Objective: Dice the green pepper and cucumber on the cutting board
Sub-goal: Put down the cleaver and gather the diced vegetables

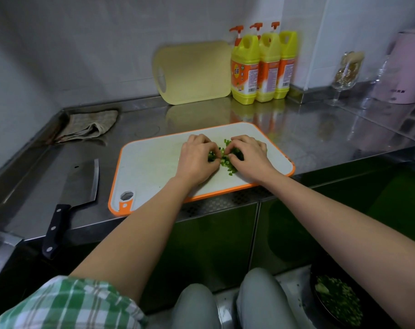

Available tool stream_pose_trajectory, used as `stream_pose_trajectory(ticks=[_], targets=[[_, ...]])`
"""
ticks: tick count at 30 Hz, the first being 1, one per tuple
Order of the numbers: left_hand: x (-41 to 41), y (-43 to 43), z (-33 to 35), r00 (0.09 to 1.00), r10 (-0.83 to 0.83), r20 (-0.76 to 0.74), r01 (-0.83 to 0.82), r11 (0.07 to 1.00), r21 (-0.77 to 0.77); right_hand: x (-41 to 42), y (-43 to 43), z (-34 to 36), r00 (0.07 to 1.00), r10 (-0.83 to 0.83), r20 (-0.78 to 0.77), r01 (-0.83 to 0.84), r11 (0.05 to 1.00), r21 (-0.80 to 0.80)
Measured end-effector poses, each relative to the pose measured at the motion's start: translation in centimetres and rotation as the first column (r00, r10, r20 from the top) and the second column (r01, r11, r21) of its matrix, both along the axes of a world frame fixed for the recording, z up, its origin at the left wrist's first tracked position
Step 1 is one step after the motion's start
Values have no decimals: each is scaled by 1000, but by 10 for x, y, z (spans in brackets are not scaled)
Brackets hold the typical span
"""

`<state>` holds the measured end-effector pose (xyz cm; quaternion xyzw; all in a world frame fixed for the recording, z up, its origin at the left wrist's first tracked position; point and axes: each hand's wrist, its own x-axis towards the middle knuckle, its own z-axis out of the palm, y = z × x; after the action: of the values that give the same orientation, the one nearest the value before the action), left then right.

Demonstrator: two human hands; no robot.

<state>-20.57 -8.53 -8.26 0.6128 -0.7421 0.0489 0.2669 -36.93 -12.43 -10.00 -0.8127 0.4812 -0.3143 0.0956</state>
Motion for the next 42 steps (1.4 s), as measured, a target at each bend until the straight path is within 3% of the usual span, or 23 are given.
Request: stream_pose_trajectory(ticks=[6, 20, 25, 29, 33, 36, 42], targets=[[8, -1, -3, 995, 13, -96, -14, 1000, -12, 1, 1, 1, 1000, 11, 12, -11, 1000, -3], [3, 1, -2, 996, -70, -48, 71, 997, 22, 2, 0, 1, 1000, -2, 18, 2, 1000, 17], [9, 0, -1, 999, 39, 29, -40, 999, 8, 2, 0, 1, 999, -13, 40, 12, 1000, 12], [22, 5, -1, 990, 137, -31, -137, 991, 4, 2, 2, 0, 1000, 26, 17, -26, 999, -32], [12, 1, 2, 996, 51, -69, -53, 998, -21, 4, 5, -1, 993, 66, -95, -74, 993, -88], [1, -5, 3, 1000, -1, 5, 0, 1000, 18, 2, 5, -1, 998, 16, -63, -21, 997, -79], [8, -7, 0, 992, 118, 38, -119, 993, 16, 2, 4, 0, 1000, 5, -7, -6, 999, -44]])
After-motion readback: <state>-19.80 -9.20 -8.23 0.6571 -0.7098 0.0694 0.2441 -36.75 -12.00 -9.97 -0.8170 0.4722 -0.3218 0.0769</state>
